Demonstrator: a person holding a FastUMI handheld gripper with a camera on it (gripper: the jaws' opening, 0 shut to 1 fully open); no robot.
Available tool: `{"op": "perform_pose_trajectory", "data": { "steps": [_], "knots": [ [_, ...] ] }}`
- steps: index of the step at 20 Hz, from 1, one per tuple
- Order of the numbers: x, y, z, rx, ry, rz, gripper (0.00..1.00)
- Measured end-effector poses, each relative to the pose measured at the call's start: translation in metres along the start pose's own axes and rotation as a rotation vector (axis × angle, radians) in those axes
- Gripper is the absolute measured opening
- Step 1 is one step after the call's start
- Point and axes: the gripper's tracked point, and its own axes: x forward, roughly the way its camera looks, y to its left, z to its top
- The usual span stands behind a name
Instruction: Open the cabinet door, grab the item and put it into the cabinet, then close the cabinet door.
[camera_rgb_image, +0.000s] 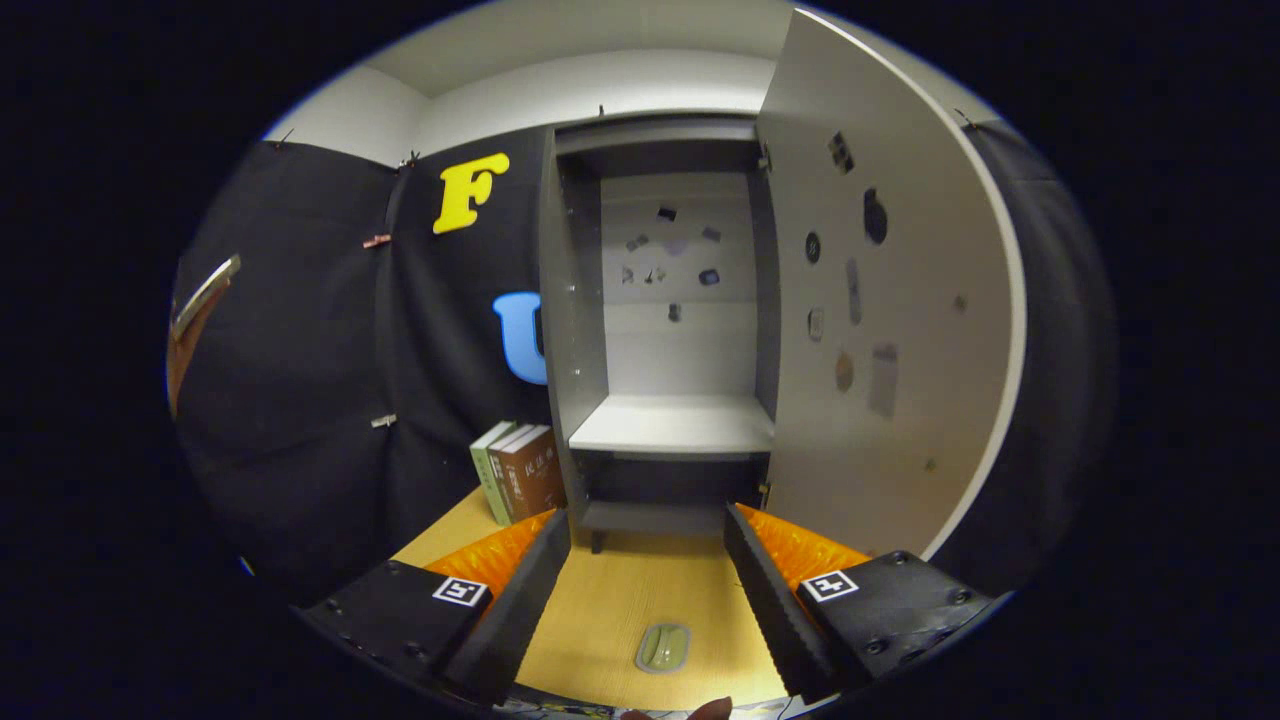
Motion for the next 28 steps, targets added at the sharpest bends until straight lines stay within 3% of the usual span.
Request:
{"op": "perform_pose_trajectory", "data": {
  "steps": [5,12,23,26,27,28],
  "knots": [
    [0.048,0.004,-0.097,0.039,0.190,-0.003,0.98],
    [0.096,-0.022,-0.219,0.092,0.389,-0.086,0.98],
    [0.130,-0.050,-0.356,0.142,0.633,-0.194,0.94],
    [0.131,-0.057,-0.378,0.126,0.687,-0.232,0.79],
    [0.136,-0.056,-0.377,0.113,0.663,-0.226,0.62],
    [0.136,-0.058,-0.371,0.089,0.659,-0.214,0.60]
  ]
}}
